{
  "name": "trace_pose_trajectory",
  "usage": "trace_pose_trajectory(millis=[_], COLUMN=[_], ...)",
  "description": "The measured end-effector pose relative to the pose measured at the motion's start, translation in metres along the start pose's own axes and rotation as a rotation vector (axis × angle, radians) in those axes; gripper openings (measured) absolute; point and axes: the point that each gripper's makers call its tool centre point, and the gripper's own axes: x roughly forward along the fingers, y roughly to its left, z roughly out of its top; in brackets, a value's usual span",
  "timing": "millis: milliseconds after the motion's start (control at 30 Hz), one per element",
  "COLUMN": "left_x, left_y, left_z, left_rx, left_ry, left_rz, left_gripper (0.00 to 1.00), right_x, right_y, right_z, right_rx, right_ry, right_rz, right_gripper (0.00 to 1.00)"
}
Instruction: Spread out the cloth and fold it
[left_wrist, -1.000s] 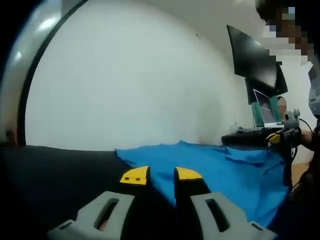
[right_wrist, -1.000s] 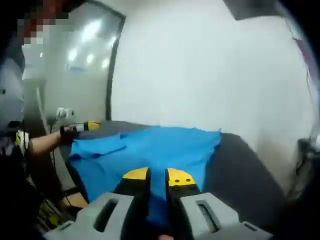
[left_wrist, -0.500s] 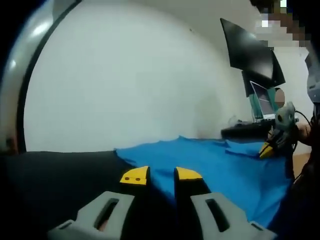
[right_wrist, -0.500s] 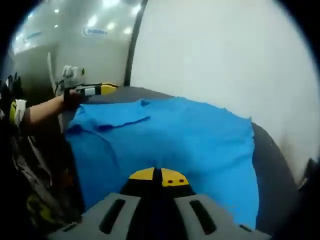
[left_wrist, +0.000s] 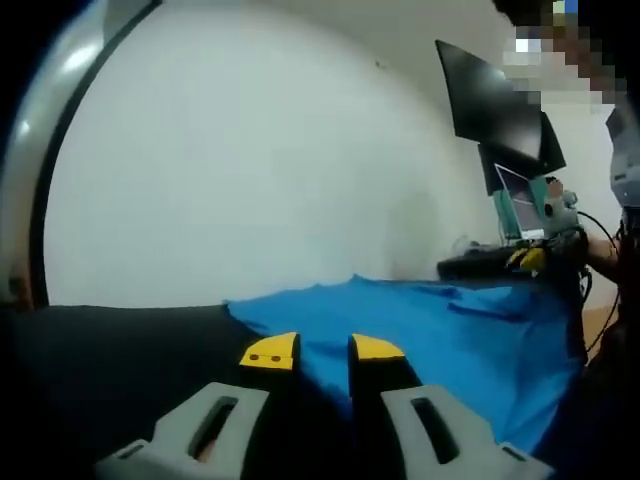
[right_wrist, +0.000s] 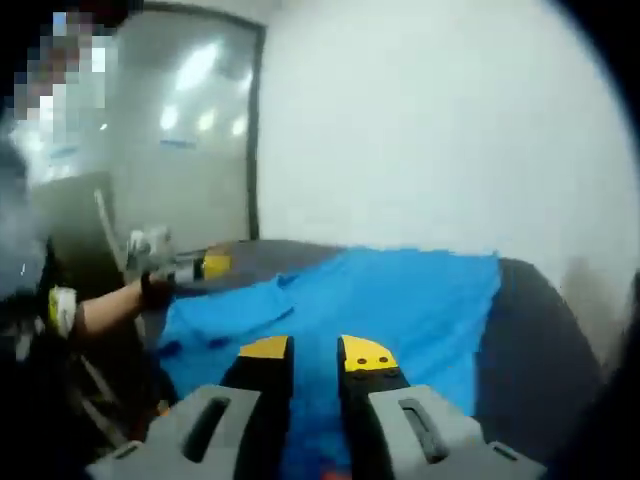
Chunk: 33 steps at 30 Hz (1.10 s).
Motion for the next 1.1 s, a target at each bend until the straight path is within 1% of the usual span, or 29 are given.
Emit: trace_pose_trajectory(millis=[33, 67, 100, 133, 167, 200, 233, 267, 300, 333, 367, 400, 433, 467, 500, 533, 567, 600, 667, 700, 733, 800, 833, 867, 933, 967, 1000, 1033, 1100], left_x=[0.0, -0.001, -0.001, -0.001, -0.001, -0.001, -0.001, -0.001, -0.001, -0.001, -0.001, -0.001, -0.001, -0.001, -0.001, -0.001, -0.001, -0.002, -0.002, -0.003, -0.003, -0.002, -0.002, -0.002, -0.001, -0.002, -0.002, -0.002, -0.003], left_y=[0.0, 0.0, 0.0, 0.001, 0.001, 0.001, 0.001, 0.001, 0.001, 0.001, 0.0, 0.0, -0.001, -0.001, 0.0, 0.001, 0.002, 0.003, 0.004, 0.004, 0.004, 0.004, 0.004, 0.004, 0.005, 0.006, 0.006, 0.006, 0.005], left_z=[0.001, 0.001, 0.002, 0.002, 0.001, 0.001, 0.0, 0.0, -0.001, -0.001, -0.001, -0.001, -0.001, -0.001, -0.001, 0.0, 0.001, 0.002, 0.003, 0.004, 0.004, 0.004, 0.004, 0.003, 0.004, 0.004, 0.004, 0.005, 0.006], left_rx=[-0.002, -0.003, -0.003, -0.004, -0.003, -0.002, 0.0, 0.001, 0.003, 0.006, 0.008, 0.01, 0.01, 0.01, 0.009, 0.006, 0.001, -0.004, -0.012, -0.014, -0.015, -0.014, -0.015, -0.015, -0.02, -0.024, -0.026, -0.028, -0.03], left_ry=[-0.004, -0.008, -0.01, -0.011, -0.009, -0.006, -0.003, -0.001, 0.001, 0.002, 0.003, 0.003, 0.003, 0.003, 0.001, -0.004, -0.01, -0.016, -0.023, -0.025, -0.026, -0.026, -0.024, -0.023, -0.026, -0.028, -0.029, -0.031, -0.039], left_rz=[0.0, 0.001, 0.001, 0.002, 0.003, 0.004, 0.004, 0.005, 0.004, 0.003, 0.001, -0.001, -0.004, -0.006, -0.005, -0.004, -0.002, 0.0, 0.003, 0.004, 0.004, 0.0, 0.0, 0.001, 0.004, 0.005, 0.005, 0.006, 0.002], left_gripper=[0.19, 0.19, 0.19, 0.19, 0.19, 0.19, 0.19, 0.19, 0.19, 0.19, 0.19, 0.19, 0.19, 0.19, 0.19, 0.19, 0.19, 0.19, 0.19, 0.19, 0.19, 0.19, 0.19, 0.19, 0.19, 0.19, 0.19, 0.19, 0.19], right_x=[0.01, 0.023, 0.039, 0.051, 0.063, 0.072, 0.078, 0.079, 0.081, 0.082, 0.084, 0.084, 0.083, 0.086, 0.084, 0.085, 0.087, 0.088, 0.09, 0.087, 0.084, 0.082, 0.08, 0.08, 0.084, 0.086, 0.085, 0.082, 0.07], right_y=[-0.008, -0.011, -0.011, -0.009, -0.005, -0.001, -0.004, -0.01, -0.012, -0.015, -0.014, -0.016, -0.018, -0.018, -0.018, -0.017, -0.015, -0.015, -0.007, -0.001, 0.004, 0.013, 0.018, 0.021, 0.016, 0.013, 0.008, 0.004, -0.005], right_z=[0.005, 0.006, 0.001, -0.011, -0.025, -0.038, -0.052, -0.064, -0.073, -0.08, -0.086, -0.092, -0.094, -0.088, -0.091, -0.09, -0.088, -0.084, -0.061, -0.053, -0.049, -0.04, -0.039, -0.043, -0.059, -0.067, -0.069, -0.064, -0.028], right_rx=[-0.026, -0.035, -0.021, 0.007, 0.005, -0.011, -0.047, -0.092, -0.143, -0.162, -0.149, -0.158, -0.158, -0.128, -0.142, -0.148, -0.164, -0.176, -0.157, -0.148, -0.148, -0.135, -0.107, -0.085, -0.086, -0.088, -0.08, -0.032, 0.012], right_ry=[0.005, 0.01, 0.031, 0.085, 0.143, 0.185, 0.236, 0.287, 0.324, 0.349, 0.355, 0.381, 0.374, 0.325, 0.349, 0.346, 0.341, 0.329, 0.23, 0.207, 0.207, 0.167, 0.155, 0.161, 0.193, 0.197, 0.199, 0.174, 0.016], right_rz=[-0.028, -0.028, -0.02, -0.008, 0.01, 0.014, -0.011, -0.063, -0.085, -0.104, -0.103, -0.109, -0.109, -0.121, -0.114, -0.106, -0.081, -0.067, -0.017, 0.012, 0.035, 0.081, 0.097, 0.11, 0.103, 0.1, 0.098, 0.086, 0.067], right_gripper=[0.15, 0.16, 0.18, 0.2, 0.21, 0.21, 0.2, 0.16, 0.1, 0.08, 0.09, 0.09, 0.09, 0.1, 0.09, 0.08, 0.05, 0.0, 0.0, 0.0, 0.0, 0.0, 0.0, 0.0, 0.01, 0.04, 0.1, 0.11, 0.11])
